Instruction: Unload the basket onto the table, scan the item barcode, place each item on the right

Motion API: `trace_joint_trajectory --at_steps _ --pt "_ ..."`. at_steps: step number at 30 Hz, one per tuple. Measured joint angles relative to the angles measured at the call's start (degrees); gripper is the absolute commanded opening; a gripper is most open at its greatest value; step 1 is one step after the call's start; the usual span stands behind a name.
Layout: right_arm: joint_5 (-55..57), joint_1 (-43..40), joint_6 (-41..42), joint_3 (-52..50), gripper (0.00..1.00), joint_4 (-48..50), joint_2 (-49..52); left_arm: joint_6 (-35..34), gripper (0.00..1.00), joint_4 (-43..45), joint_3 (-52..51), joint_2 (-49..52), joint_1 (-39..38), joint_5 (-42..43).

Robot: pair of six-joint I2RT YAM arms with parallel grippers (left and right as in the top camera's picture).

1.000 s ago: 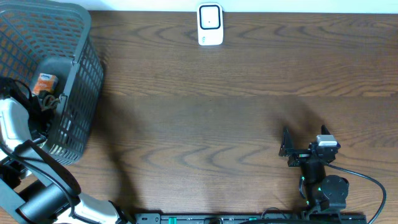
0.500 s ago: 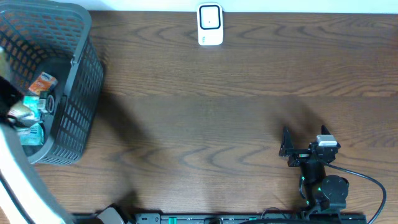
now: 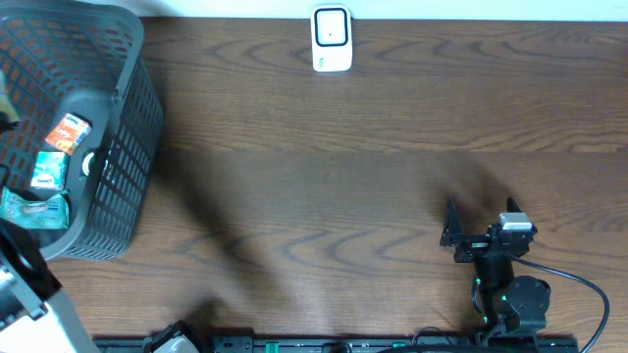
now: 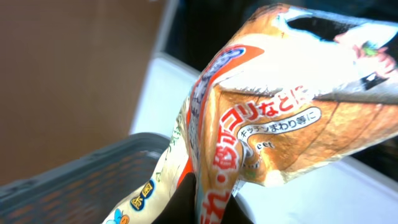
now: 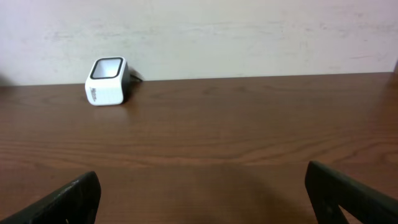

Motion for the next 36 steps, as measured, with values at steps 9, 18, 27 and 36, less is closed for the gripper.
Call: trace_joint_trajectory --at_steps 9,18,27,36 --pt "0.0 0.0 0.0 0.0 0.99 0.0 0.0 -1.6 0.08 -1.7 0.0 -0.3 -10.5 3.8" --pt "0.0 0.0 0.0 0.0 0.99 0.0 0.0 3.2 0.07 -5.2 0.0 1.1 -23.0 4.1" --pt "0.0 0.0 0.0 0.0 0.99 0.0 0.0 4.0 0.07 -11.6 0.0 8.9 -33.3 4.2" --pt "0.0 0.0 0.0 0.0 0.99 0.0 0.0 4.0 0.08 -23.4 0.0 14.6 -42.4 4.2"
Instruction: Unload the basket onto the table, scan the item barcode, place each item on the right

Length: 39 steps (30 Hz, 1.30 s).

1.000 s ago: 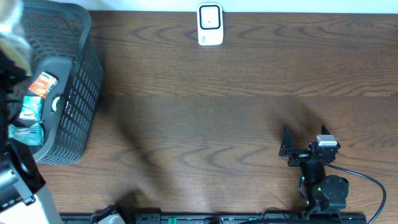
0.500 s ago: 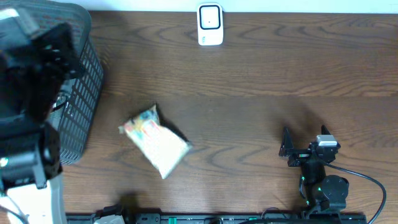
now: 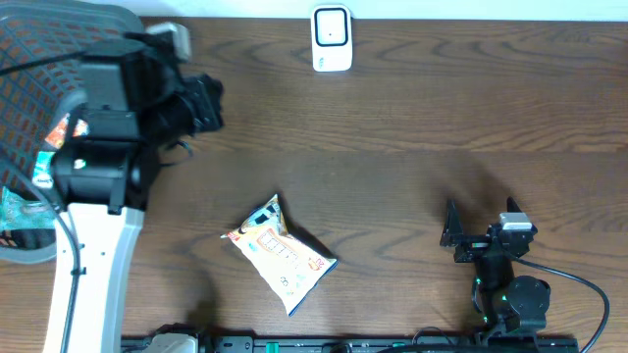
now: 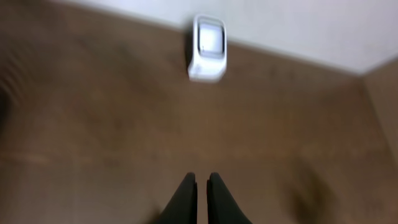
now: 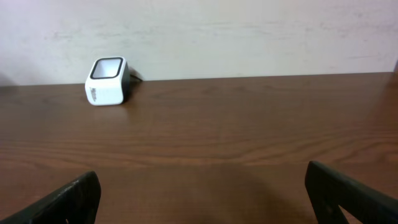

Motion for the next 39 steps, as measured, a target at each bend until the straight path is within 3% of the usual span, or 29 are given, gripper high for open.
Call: trace_joint_trajectory --at_steps 2,3,6,7,8,9,15,17,22,28,39 --pt "0.0 0.0 0.0 0.0 0.99 0.0 0.0 0.0 0.14 -3.4 0.0 0.2 -2.0 0.0" --pt "0.0 0.0 0.0 0.0 0.99 0.0 0.0 0.0 0.25 -4.8 0.0 0.2 -2.9 0.0" --pt "0.0 0.0 0.0 0.0 0.99 0.0 0.0 -0.5 0.45 -9.0 0.0 0.2 -6.2 0.1" --pt "0.0 0.0 0.0 0.0 0.99 0.0 0.0 -1.0 0.63 -10.1 0.0 0.2 -7.1 0.1" --pt "0.0 0.0 0.0 0.0 0.99 0.0 0.0 -1.3 0.9 -11.0 0.0 0.2 -8.0 0.2" --pt "0.0 0.0 0.0 0.0 0.99 0.0 0.0 -1.3 0.95 -11.9 0.0 0.2 -9.1 0.2" --pt "0.0 0.0 0.0 0.0 0.99 0.0 0.0 -2.6 0.96 -15.0 0.0 0.2 -14.3 0.1" --pt "0.0 0.0 0.0 0.0 0.99 0.0 0.0 -5.8 1.0 -15.4 -0.4 0.2 -15.3 -1.2" --pt "0.0 0.0 0.0 0.0 0.99 0.0 0.0 -17.2 0.98 -16.7 -4.0 0.2 -15.6 -8.6" --pt "0.0 0.0 0.0 0.0 0.99 0.0 0.0 -25.0 0.98 -16.9 -7.8 0.2 -15.7 -12.1" --pt "0.0 0.0 0.0 0.0 0.99 0.0 0.0 -29.3 0.98 -18.7 -8.6 0.5 -16.7 -11.7"
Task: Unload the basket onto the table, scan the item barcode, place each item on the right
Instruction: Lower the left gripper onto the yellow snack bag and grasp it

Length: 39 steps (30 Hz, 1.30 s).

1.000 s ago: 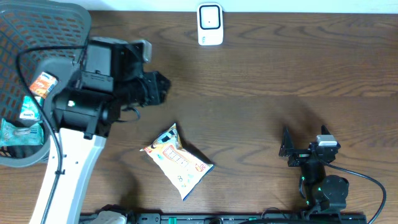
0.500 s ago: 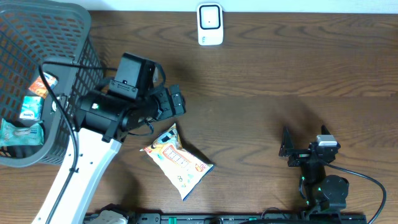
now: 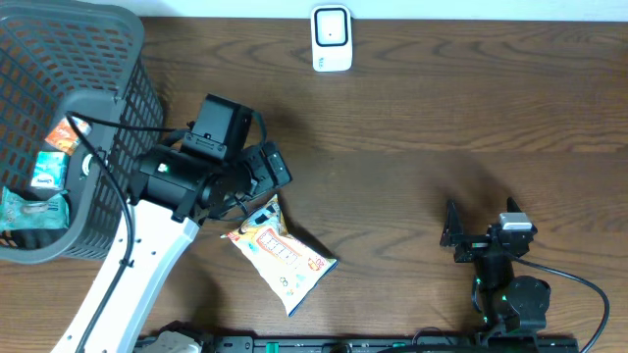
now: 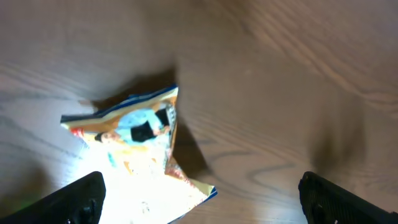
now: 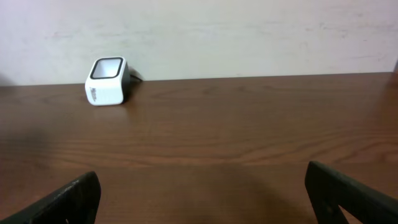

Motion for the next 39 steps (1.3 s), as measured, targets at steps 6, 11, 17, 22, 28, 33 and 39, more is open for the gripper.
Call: trace_joint_trajectory --at_steps 6,11,17,22,28,33,39 --pt "0.0 0.0 0.0 0.0 0.99 0.0 0.0 -3.5 0.98 1.0 -4.7 2.7 -1.3 0.4" --pt "0.0 0.0 0.0 0.0 0.99 0.0 0.0 -5.5 0.98 1.4 -6.1 7.5 -1.8 0.7" --pt "0.0 0.0 0.0 0.0 0.99 0.0 0.0 -8.8 0.98 1.4 -6.1 12.2 -2.2 0.8" --pt "0.0 0.0 0.0 0.0 0.99 0.0 0.0 -11.3 0.98 1.2 -6.1 15.5 -4.2 0.8" --pt "0.0 0.0 0.0 0.0 0.99 0.0 0.0 -16.4 0.98 -4.9 -6.1 16.2 -4.9 -0.9" --pt "0.0 0.0 0.0 0.0 0.99 0.0 0.0 -20.6 0.97 -7.0 -7.2 16.2 -5.1 -3.6" --pt "0.0 0.0 0.0 0.0 0.99 0.0 0.0 -22.7 0.98 -1.6 -11.5 16.2 -8.1 -4.1"
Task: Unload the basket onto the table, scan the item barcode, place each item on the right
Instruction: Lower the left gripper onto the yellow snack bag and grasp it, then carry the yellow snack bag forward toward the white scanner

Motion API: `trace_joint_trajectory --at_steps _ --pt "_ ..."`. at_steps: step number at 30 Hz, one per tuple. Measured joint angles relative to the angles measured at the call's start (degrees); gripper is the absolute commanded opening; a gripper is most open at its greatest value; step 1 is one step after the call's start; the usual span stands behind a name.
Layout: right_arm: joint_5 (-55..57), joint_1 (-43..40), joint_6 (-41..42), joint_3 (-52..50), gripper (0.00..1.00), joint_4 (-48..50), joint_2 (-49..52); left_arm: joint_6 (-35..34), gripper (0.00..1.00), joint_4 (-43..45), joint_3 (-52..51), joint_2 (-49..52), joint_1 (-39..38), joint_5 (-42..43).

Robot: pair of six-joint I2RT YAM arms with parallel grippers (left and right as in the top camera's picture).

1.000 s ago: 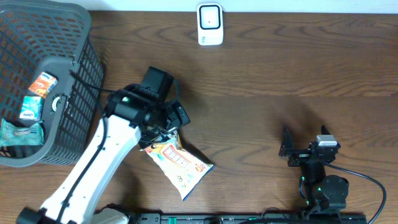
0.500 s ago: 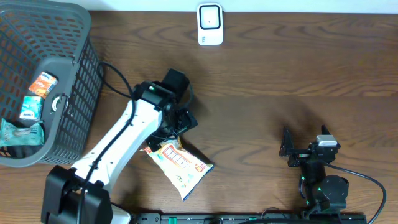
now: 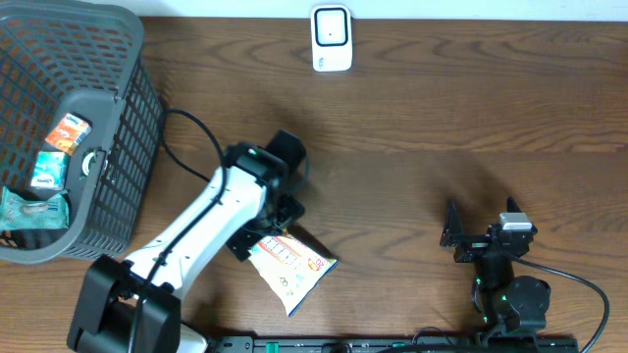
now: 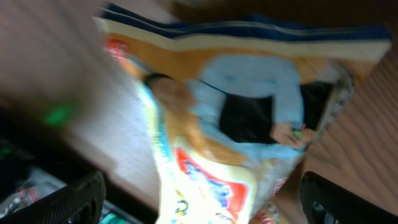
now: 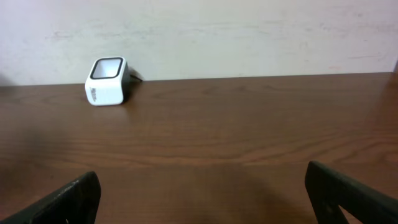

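Note:
The item is an orange and white snack bag (image 3: 294, 267) lying flat on the table, front centre. It fills the left wrist view as a blurred bag (image 4: 236, 118). My left gripper (image 3: 263, 233) hangs close over the bag's far left end. That gripper (image 4: 205, 211) is wide open, one dark finger (image 4: 68, 199) at each lower corner. The white barcode scanner (image 3: 332, 39) stands at the table's far edge, and the right wrist view shows the scanner (image 5: 107, 81) too. My right gripper (image 3: 469, 235) rests open at the front right, nothing between its fingers (image 5: 348, 196).
A dark mesh basket (image 3: 123, 147) with several small packets stands at the far left. The left arm (image 3: 186, 250) stretches from the front left across the table towards the bag. A pale wall (image 5: 249, 31) backs the table behind the scanner.
My left gripper was open just up and left of the bag; now it is right over the bag's far end, much closer. The bag and the right arm have not moved.
First my left gripper held the snack bag beside the basket. Then the bag lay on the table at front centre and the gripper was shut and empty by the basket. Then it stood open above the bag, and now hangs close over it.

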Motion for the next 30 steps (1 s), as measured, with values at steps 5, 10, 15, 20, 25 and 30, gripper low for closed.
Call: trace_joint_trajectory --at_steps 5,10,15,20,25,30 --pt "0.0 0.0 0.0 0.0 0.99 0.0 0.0 -0.9 0.98 4.7 -1.7 0.0 -2.7 1.0" --pt "0.0 0.0 0.0 0.0 0.99 0.0 0.0 -2.3 0.98 4.9 -2.3 0.0 -3.6 1.0" --pt "0.0 0.0 0.0 0.0 0.99 0.0 0.0 -3.8 0.99 4.9 -5.9 0.0 -3.6 1.0" --pt "0.0 0.0 0.0 0.0 0.99 0.0 0.0 -4.4 0.64 6.8 -8.8 0.0 -3.6 1.9" --pt "0.0 0.0 0.0 0.0 0.99 0.0 0.0 -4.9 0.27 8.3 -9.1 0.0 -3.6 2.2" --pt "0.0 0.0 0.0 0.0 0.99 0.0 0.0 -5.0 0.09 10.1 -9.1 0.0 -3.6 0.7"
